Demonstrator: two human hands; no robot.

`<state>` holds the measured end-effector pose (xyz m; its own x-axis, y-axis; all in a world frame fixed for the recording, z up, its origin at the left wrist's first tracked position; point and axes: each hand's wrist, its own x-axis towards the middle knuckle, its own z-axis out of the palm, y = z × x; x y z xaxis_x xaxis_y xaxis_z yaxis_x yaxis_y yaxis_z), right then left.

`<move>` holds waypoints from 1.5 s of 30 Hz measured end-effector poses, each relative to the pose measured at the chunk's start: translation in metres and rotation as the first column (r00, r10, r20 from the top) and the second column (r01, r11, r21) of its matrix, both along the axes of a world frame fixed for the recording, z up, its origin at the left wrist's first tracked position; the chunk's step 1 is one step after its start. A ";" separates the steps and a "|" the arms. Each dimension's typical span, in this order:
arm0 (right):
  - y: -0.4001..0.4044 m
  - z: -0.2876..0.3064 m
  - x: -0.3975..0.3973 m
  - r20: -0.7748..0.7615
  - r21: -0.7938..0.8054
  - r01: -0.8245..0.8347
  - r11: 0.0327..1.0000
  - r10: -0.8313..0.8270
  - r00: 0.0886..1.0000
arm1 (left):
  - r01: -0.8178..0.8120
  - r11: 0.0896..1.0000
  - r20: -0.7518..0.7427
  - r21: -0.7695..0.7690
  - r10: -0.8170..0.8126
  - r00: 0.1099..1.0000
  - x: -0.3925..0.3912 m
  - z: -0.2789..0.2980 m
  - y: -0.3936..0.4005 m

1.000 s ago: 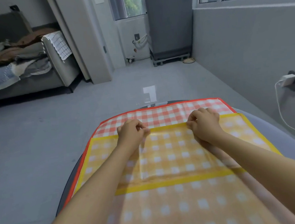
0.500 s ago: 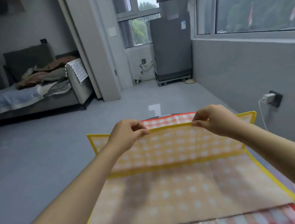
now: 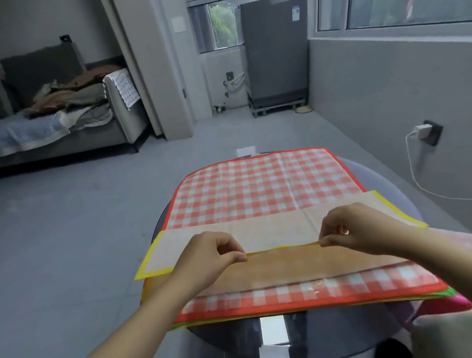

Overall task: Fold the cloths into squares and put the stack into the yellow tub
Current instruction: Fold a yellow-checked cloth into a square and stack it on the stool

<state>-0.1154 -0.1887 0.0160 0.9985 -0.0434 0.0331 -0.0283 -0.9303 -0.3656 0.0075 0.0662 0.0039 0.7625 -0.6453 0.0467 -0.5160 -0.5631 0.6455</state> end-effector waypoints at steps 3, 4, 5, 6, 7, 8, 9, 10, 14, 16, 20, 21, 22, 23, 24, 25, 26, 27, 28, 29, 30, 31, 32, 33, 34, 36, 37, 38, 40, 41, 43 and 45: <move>0.002 -0.013 -0.005 -0.046 0.069 0.021 0.997 -0.018 0.999 | -0.015 1.000 -0.026 0.019 0.016 1.000 -0.003 -0.015 0.002; 0.001 -0.017 -0.006 -0.053 0.092 0.034 0.995 -0.029 0.998 | -0.016 0.999 -0.034 0.029 0.016 0.999 -0.004 -0.020 0.002; 0.001 -0.020 -0.007 -0.060 0.106 0.041 0.993 -0.035 0.998 | -0.014 0.999 -0.043 0.039 0.015 0.999 -0.004 -0.024 0.002; 0.001 -0.024 -0.007 -0.067 0.110 0.045 0.993 -0.038 0.997 | -0.008 0.999 -0.053 0.051 0.011 0.999 -0.005 -0.029 0.003; 0.000 -0.028 -0.007 -0.076 0.104 0.047 0.993 -0.040 0.996 | 0.000 0.998 -0.059 0.067 0.004 0.998 -0.005 -0.032 0.002; 0.000 -0.032 -0.007 -0.087 0.094 0.051 0.994 -0.042 0.995 | 0.012 0.996 -0.059 0.086 -0.006 0.998 -0.006 -0.035 0.003; 0.001 -0.035 -0.007 -0.099 0.087 0.055 0.995 -0.046 0.994 | 0.023 0.994 -0.054 0.108 -0.017 0.998 -0.007 -0.037 0.002; 0.001 -0.037 -0.006 -0.109 0.086 0.059 0.995 -0.049 0.993 | 0.033 0.992 -0.051 0.125 -0.027 0.998 -0.008 -0.039 0.003; 0.000 -0.042 -0.005 -0.131 0.095 0.063 0.993 -0.050 0.990 | 0.072 0.986 -0.052 0.154 -0.065 0.997 -0.006 -0.040 0.003; 0.000 -0.041 -0.005 -0.142 0.087 0.057 0.995 -0.044 0.989 | 0.091 0.981 -0.061 0.173 -0.081 0.995 -0.005 -0.039 0.003; 0.001 -0.039 -0.002 -0.184 0.051 0.044 0.998 -0.034 0.982 | 0.145 0.963 -0.060 0.226 -0.134 0.989 -0.001 -0.034 0.000; 0.001 -0.038 -0.001 -0.196 0.046 0.039 0.998 -0.030 0.980 | 0.163 0.956 -0.046 0.245 -0.156 0.987 0.001 -0.033 -0.001; 0.000 -0.037 0.001 -0.208 0.041 0.035 0.999 -0.025 0.978 | 0.174 0.949 -0.023 0.262 -0.174 0.984 0.002 -0.032 -0.003; 0.000 -0.037 0.004 -0.213 0.036 0.030 0.999 -0.022 0.977 | 0.175 0.946 0.007 0.274 -0.184 0.983 0.003 -0.031 -0.006; 0.000 -0.036 0.007 -0.207 0.031 0.027 0.999 -0.020 0.978 | 0.169 0.946 0.036 0.276 -0.185 0.982 0.004 -0.031 -0.010; 0.000 -0.037 0.012 -0.188 0.028 0.029 0.999 -0.023 0.982 | 0.159 0.951 0.065 0.267 -0.182 0.981 0.005 -0.032 -0.014; 0.001 -0.037 0.017 -0.158 0.028 0.035 0.999 -0.030 0.987 | 0.144 0.958 0.096 0.250 -0.172 0.980 0.007 -0.034 -0.019; 0.003 -0.038 0.023 -0.121 0.028 0.047 0.999 -0.043 0.992 | 0.123 0.966 0.130 0.226 -0.155 0.979 0.010 -0.036 -0.024; 0.004 -0.040 0.029 -0.081 0.021 0.060 0.998 -0.058 0.995 | 0.094 0.977 0.168 0.191 -0.127 0.978 0.014 -0.039 -0.030; 0.006 -0.042 0.036 -0.036 0.004 0.067 0.998 -0.067 0.997 | 0.061 0.986 0.205 0.154 -0.092 0.974 0.018 -0.041 -0.037; 0.007 -0.046 0.042 0.004 -0.023 0.067 0.997 -0.067 0.998 | 0.034 0.991 0.236 0.133 -0.065 0.970 0.022 -0.043 -0.043; 0.008 -0.050 0.049 0.036 -0.054 0.065 0.996 -0.063 0.997 | 0.015 0.991 0.257 0.135 -0.049 0.965 0.026 -0.044 -0.049; 0.009 -0.054 0.055 0.049 -0.086 0.067 0.994 -0.063 0.997 | 0.004 0.988 0.257 0.157 -0.045 0.965 0.029 -0.045 -0.055; 0.010 -0.058 0.062 0.047 -0.117 0.075 0.990 -0.070 0.996 | 0.004 0.982 0.240 0.191 -0.051 0.970 0.031 -0.047 -0.060; 0.011 -0.062 0.067 0.030 -0.141 0.088 0.986 -0.084 0.996 | 0.017 0.971 0.221 0.240 -0.071 0.973 0.032 -0.049 -0.066; 0.012 -0.071 0.077 0.000 -0.155 0.107 0.982 -0.109 0.994 | 0.064 0.934 0.198 0.351 -0.141 0.970 0.034 -0.054 -0.075; 0.012 -0.075 0.080 -0.010 -0.148 0.113 0.983 -0.116 0.993 | 0.088 0.916 0.179 0.391 -0.169 0.969 0.034 -0.058 -0.079; 0.013 -0.079 0.083 -0.021 -0.143 0.117 0.983 -0.121 0.992 | 0.103 0.901 0.160 0.422 -0.186 0.969 0.035 -0.062 -0.081; 0.014 -0.088 0.085 -0.026 -0.159 0.119 0.980 -0.125 0.992 | 0.105 0.876 0.149 0.471 -0.197 0.969 0.037 -0.070 -0.083; 0.014 -0.091 0.085 -0.029 -0.177 0.117 0.977 -0.124 0.992 | 0.096 0.869 0.161 0.486 -0.197 0.967 0.038 -0.073 -0.083; 0.010 -0.097 0.083 -0.034 -0.195 0.138 0.971 -0.147 0.988 | 0.070 0.867 0.204 0.494 -0.193 0.960 0.038 -0.079 -0.082; 0.000 -0.098 0.079 -0.029 -0.189 0.178 0.966 -0.186 0.982 | 0.053 0.872 0.234 0.487 -0.188 0.954 0.038 -0.080 -0.081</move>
<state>-0.0365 -0.1889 -0.0817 0.9750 -0.2220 0.0120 -0.2162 -0.9592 -0.1821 0.0451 -0.0144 -0.0766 0.6794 -0.7273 -0.0966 -0.7128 -0.6855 0.1482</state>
